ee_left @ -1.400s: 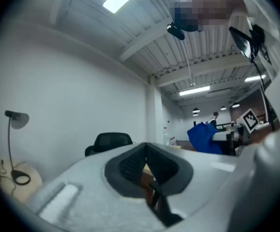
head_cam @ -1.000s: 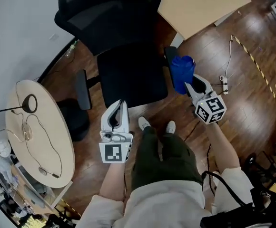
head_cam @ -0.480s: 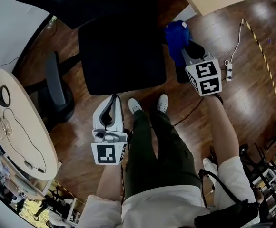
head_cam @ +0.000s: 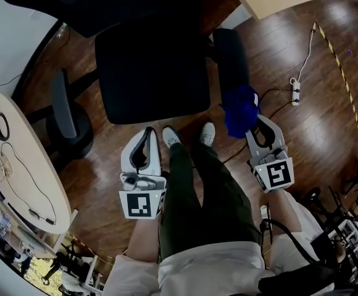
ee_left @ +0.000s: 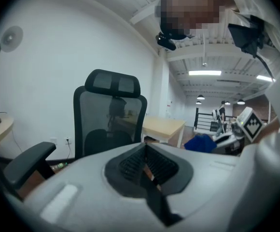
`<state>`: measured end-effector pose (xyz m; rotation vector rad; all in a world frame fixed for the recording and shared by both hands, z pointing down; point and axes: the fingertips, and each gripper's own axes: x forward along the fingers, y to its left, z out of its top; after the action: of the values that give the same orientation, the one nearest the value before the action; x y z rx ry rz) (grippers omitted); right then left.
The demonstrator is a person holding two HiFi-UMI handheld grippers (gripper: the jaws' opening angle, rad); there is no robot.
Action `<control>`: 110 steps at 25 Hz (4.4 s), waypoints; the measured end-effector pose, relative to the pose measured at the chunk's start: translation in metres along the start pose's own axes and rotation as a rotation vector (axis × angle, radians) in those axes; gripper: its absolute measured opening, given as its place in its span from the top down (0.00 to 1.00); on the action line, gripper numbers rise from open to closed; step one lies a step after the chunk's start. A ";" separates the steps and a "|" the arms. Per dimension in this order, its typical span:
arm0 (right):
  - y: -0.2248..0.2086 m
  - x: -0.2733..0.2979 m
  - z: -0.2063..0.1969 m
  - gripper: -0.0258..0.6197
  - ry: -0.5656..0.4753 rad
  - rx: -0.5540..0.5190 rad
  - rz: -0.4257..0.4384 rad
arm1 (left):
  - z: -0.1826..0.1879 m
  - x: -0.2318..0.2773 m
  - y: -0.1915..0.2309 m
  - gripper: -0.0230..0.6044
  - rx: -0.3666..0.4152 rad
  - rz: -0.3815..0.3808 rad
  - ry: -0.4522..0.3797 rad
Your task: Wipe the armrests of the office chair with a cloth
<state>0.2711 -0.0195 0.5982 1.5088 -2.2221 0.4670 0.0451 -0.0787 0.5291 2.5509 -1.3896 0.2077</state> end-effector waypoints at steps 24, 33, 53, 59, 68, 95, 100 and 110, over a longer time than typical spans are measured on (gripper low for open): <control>-0.086 0.202 -0.104 0.83 -0.141 0.341 0.114 | -0.025 0.139 -0.110 0.97 0.118 -0.246 0.069; -0.113 0.170 -0.125 0.83 -0.271 0.398 -0.050 | -0.054 0.157 -0.105 0.97 0.140 -0.243 0.110; 0.061 0.107 -0.035 0.83 -0.336 0.311 -0.451 | -0.065 0.070 0.034 0.97 0.233 -0.310 0.094; -0.021 0.174 -0.057 0.83 -0.363 0.345 -0.663 | -0.096 0.052 0.062 0.97 0.149 -0.310 0.136; -0.067 0.237 -0.143 0.83 -0.080 0.329 -0.662 | -0.121 0.008 0.087 0.97 0.067 -0.247 0.160; 0.440 0.266 0.085 0.84 0.333 -0.382 0.846 | 0.005 -0.168 0.252 0.97 -0.100 0.354 -0.100; 0.434 0.218 0.104 0.84 0.044 -0.191 0.837 | 0.006 -0.159 0.251 0.97 -0.090 0.332 -0.095; 0.331 0.368 0.035 0.83 -0.174 0.071 0.603 | -0.011 -0.095 0.226 0.97 -0.050 0.278 -0.075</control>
<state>-0.1639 -0.2109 0.7418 0.9078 -2.8183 0.6121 -0.1964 -0.1176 0.5471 2.3399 -1.7531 0.1222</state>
